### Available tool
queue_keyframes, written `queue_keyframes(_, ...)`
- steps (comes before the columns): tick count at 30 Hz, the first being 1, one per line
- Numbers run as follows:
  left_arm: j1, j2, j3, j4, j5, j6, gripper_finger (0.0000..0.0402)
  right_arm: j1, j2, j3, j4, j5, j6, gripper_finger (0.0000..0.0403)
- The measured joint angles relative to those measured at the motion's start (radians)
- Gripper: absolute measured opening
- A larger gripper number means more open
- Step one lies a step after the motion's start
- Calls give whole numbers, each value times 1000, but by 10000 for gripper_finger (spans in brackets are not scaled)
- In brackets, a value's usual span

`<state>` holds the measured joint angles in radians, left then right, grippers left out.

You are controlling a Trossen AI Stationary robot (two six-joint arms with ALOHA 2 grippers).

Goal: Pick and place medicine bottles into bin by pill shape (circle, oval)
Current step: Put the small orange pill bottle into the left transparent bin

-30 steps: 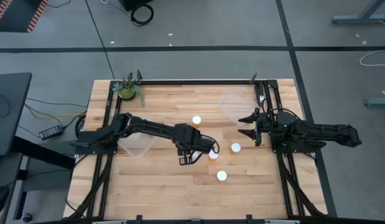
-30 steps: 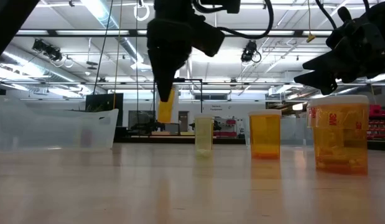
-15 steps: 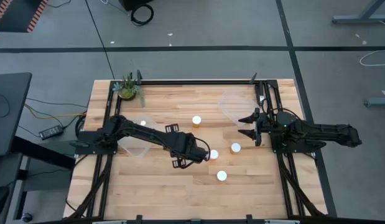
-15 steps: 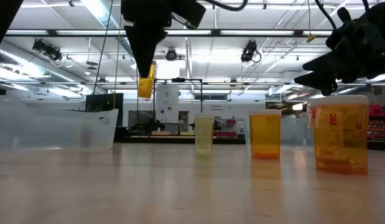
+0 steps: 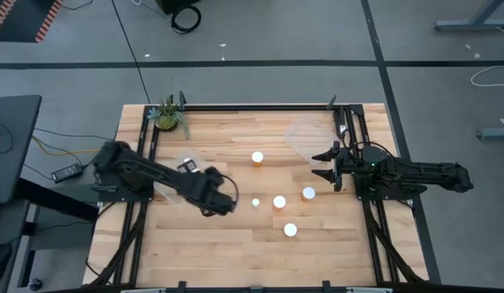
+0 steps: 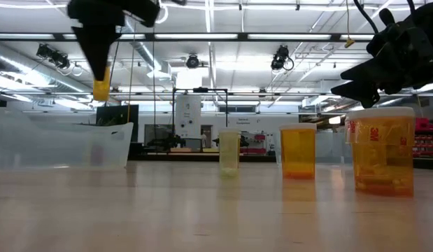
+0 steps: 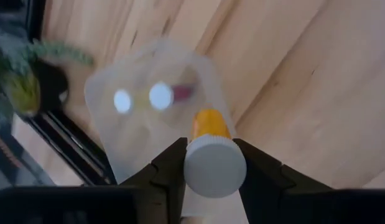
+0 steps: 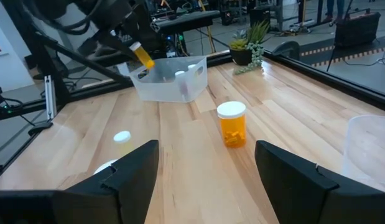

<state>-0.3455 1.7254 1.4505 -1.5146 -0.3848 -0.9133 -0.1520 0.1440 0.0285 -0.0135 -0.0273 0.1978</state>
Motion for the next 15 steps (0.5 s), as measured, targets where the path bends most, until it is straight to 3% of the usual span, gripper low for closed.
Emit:
queue_keyframes(8, -6, -249, -291, 104, 49, -196, 125, 0, 0, 0, 0, 0, 0, 272)
queue_keyframes(15, 25, -456, -571, 296, 134, -312, 128, 0, 0, 0, 0, 0, 0, 272)
